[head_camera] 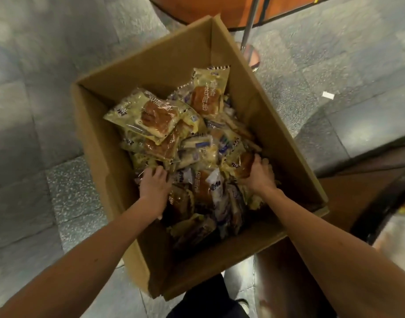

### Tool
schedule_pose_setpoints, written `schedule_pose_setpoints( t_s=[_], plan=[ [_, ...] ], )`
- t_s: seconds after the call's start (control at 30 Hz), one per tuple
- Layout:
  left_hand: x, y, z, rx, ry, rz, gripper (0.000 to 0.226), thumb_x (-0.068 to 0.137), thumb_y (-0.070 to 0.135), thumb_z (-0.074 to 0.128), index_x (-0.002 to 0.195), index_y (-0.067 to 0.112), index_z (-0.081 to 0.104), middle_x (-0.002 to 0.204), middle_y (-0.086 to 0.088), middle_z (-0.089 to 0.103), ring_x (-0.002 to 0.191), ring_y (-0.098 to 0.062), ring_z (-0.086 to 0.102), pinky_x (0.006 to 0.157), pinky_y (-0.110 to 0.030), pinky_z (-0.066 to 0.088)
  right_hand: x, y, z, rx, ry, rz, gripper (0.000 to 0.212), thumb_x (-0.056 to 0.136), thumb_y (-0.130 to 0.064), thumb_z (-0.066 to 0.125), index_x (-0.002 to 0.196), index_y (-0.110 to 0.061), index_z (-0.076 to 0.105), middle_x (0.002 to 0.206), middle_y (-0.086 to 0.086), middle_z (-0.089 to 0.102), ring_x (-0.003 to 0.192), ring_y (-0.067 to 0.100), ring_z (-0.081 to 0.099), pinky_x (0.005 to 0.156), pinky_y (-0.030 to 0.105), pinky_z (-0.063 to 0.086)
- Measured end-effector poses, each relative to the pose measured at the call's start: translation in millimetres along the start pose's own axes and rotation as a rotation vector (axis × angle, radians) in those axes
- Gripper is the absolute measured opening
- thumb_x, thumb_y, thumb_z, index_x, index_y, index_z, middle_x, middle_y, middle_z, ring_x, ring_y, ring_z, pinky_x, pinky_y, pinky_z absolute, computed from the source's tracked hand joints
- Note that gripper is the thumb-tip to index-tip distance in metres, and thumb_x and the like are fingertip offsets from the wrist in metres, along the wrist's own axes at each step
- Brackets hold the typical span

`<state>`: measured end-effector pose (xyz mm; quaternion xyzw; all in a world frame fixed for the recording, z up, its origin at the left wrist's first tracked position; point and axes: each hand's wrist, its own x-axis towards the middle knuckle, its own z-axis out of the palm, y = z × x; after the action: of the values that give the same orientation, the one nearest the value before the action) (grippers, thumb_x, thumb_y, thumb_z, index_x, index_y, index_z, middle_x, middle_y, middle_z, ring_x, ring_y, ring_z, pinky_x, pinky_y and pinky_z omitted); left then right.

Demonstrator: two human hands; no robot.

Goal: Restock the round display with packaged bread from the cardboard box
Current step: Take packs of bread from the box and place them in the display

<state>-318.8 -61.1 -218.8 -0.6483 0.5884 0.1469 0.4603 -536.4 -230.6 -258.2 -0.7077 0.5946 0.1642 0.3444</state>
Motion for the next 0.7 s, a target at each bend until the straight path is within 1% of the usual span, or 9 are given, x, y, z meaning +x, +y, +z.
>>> schedule_pose_setpoints(
  t_s=[0.07,0.1,0.17,0.23,0.33,0.43,0.53,0.63,0.7],
  plan=[
    [-1,-7,-5,0.106,0.005,0.056,0.087,0.091,0.049,0.059,0.157,0.015,0.014,0.152,-0.011,0.031,0.138,-0.03,0.026,0.107,-0.041,0.03,-1,2,-2,-0.024,0.0,-0.006,0.095,0.074,-0.041,0.084,0.148,-0.01,0.033,0.147,0.018,0.034,0.138,0.037,0.03,0.117,0.048,0.027],
    [-1,-10,-8,0.131,0.033,0.08,0.074,0.095,0.044,0.055,0.155,0.016,0.022,0.149,-0.01,0.035,0.136,-0.029,0.029,0.105,-0.04,0.032,-2,3,-4,-0.038,-0.003,-0.014,0.089,0.073,-0.043,0.084,0.144,-0.012,0.04,0.145,0.016,0.036,0.137,0.036,0.03,0.116,0.048,0.028],
    [-2,-19,-16,0.132,0.093,0.083,0.051,0.096,0.037,0.056,0.142,0.021,0.045,0.141,-0.008,0.047,0.131,-0.028,0.035,0.101,-0.04,0.036,-7,4,-10,-0.021,-0.02,-0.034,0.085,0.072,-0.044,0.084,0.141,-0.017,0.043,0.142,0.013,0.036,0.137,0.034,0.029,0.117,0.048,0.027],
    [-4,-29,-27,0.042,0.11,0.079,0.039,0.094,0.038,0.059,0.13,0.023,0.057,0.139,-0.007,0.052,0.134,-0.029,0.035,0.104,-0.043,0.034,-16,4,-17,0.082,-0.069,-0.065,0.087,0.07,-0.04,0.086,0.14,-0.019,0.039,0.141,0.011,0.036,0.136,0.032,0.03,0.116,0.048,0.028],
    [-6,-44,-39,-0.181,0.111,0.074,0.041,0.094,0.051,0.056,0.117,0.017,0.061,0.134,-0.01,0.056,0.135,-0.03,0.037,0.11,-0.047,0.032,-31,2,-26,0.249,-0.158,-0.095,0.093,0.066,-0.034,0.091,0.136,-0.016,0.032,0.139,0.009,0.046,0.129,0.028,0.045,0.11,0.043,0.039],
    [-6,-63,-47,-0.617,0.082,0.073,0.061,0.075,0.074,0.064,0.084,0.014,0.057,0.1,-0.005,0.063,0.098,-0.021,0.056,0.088,-0.039,0.05,-47,-1,-36,0.307,-0.203,-0.086,0.096,0.067,-0.035,0.091,0.136,-0.014,0.028,0.135,0.008,0.049,0.121,0.026,0.05,0.1,0.035,0.043],
    [-10,-77,-52,-0.875,0.004,0.097,0.072,0.06,0.083,0.065,0.083,0.014,0.059,0.087,0.0,0.064,0.083,-0.015,0.06,0.075,-0.034,0.054,-64,0,-45,0.332,-0.207,-0.08,0.108,0.06,-0.045,0.093,0.139,-0.014,0.026,0.136,0.008,0.048,0.118,0.023,0.05,0.103,0.038,0.046],
    [-20,-88,-61,-1.011,0.019,0.118,0.076,0.054,0.087,0.063,0.071,0.014,0.055,0.069,0.003,0.058,0.063,-0.012,0.056,0.054,-0.026,0.042,-81,1,-56,0.356,-0.185,-0.059,0.136,0.045,-0.061,0.091,0.149,-0.011,0.019,0.143,0.01,0.046,0.128,0.029,0.049,0.109,0.045,0.044],
    [-29,-89,-70,-1.087,0.02,0.134,0.072,0.056,0.084,0.063,0.068,0.014,0.053,0.059,0.005,0.051,0.052,-0.01,0.048,0.049,-0.022,0.035,-90,5,-65,0.408,-0.153,-0.042,0.128,0.051,-0.056,0.091,0.146,-0.008,0.022,0.14,0.009,0.048,0.124,0.027,0.051,0.107,0.041,0.045]
  ],
)
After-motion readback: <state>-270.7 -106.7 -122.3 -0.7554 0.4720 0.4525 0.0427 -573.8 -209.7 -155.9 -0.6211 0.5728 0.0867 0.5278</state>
